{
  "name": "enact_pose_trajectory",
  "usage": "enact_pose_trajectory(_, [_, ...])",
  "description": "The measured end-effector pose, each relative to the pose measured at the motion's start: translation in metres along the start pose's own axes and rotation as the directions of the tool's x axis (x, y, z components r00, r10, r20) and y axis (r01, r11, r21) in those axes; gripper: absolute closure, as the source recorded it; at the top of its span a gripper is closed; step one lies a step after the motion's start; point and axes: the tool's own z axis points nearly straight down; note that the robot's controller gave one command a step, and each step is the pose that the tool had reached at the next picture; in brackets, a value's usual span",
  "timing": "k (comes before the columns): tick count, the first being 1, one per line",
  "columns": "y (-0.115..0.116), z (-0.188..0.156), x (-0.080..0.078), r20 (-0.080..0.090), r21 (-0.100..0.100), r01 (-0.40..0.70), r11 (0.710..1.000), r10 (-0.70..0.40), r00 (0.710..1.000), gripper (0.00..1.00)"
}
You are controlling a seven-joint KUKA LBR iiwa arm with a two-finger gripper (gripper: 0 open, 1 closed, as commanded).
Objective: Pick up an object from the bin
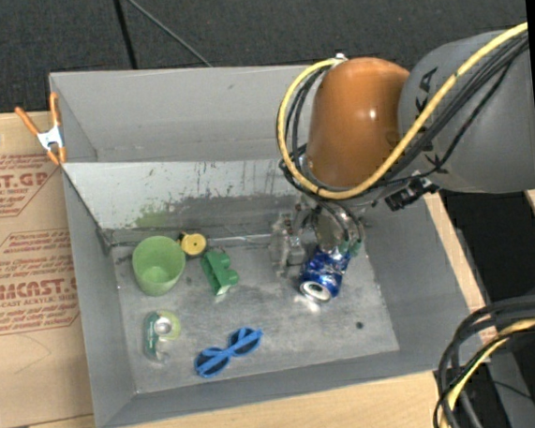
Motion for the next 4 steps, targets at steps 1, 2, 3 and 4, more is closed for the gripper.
enact_pose_trajectory(1, [0.019,0.054,-0.022,-0.003,0.002,-0.365,0.931,0.365,0.931,1.0])
enact_pose_trajectory(2, [0.019,0.053,-0.022,-0.001,0.002,-0.365,0.931,0.365,0.931,0.0])
enact_pose_trajectory(3, [0.048,0.115,0.055,-0.013,0.006,-0.312,0.95,0.312,0.95,0.0])
enact_pose_trajectory(4, [0.047,0.111,0.05,-0.003,0.002,-0.316,0.949,0.316,0.949,1.0])
